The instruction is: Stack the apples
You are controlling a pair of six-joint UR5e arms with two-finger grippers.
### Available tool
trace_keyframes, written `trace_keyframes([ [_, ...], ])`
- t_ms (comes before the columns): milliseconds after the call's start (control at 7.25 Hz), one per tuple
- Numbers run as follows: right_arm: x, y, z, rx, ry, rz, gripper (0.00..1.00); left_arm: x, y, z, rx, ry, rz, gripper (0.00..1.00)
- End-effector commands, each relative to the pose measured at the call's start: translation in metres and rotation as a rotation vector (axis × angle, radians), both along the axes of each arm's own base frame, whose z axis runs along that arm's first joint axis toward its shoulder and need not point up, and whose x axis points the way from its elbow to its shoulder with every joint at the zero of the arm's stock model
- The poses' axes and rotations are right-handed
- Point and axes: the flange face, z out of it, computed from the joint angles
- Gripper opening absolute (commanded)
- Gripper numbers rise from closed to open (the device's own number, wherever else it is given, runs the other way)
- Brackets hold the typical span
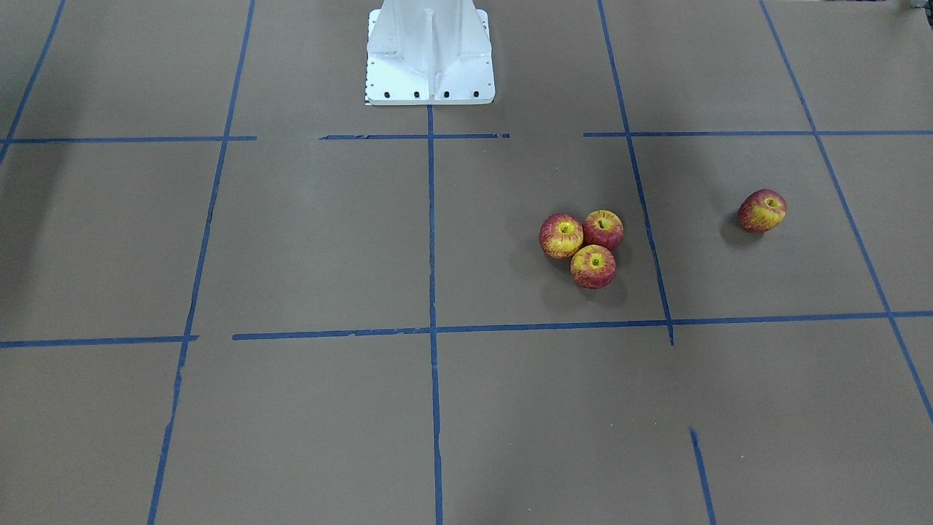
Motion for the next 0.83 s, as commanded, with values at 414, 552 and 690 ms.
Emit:
trace_keyframes([
  [414,0.000,0.000,0.000,0.000,0.000,0.000,1.00,0.015,0.011,0.045,-0.082,0.063,0.039,1.00],
  [552,0.000,0.000,0.000,0.000,0.000,0.000,1.00,0.017,0.006,0.041,-0.078,0.061,0.043,1.00],
  [690,0.000,0.000,0.000,0.000,0.000,0.000,1.00,0.054,0.000,0.040,-0.080,0.054,0.118,1.00],
])
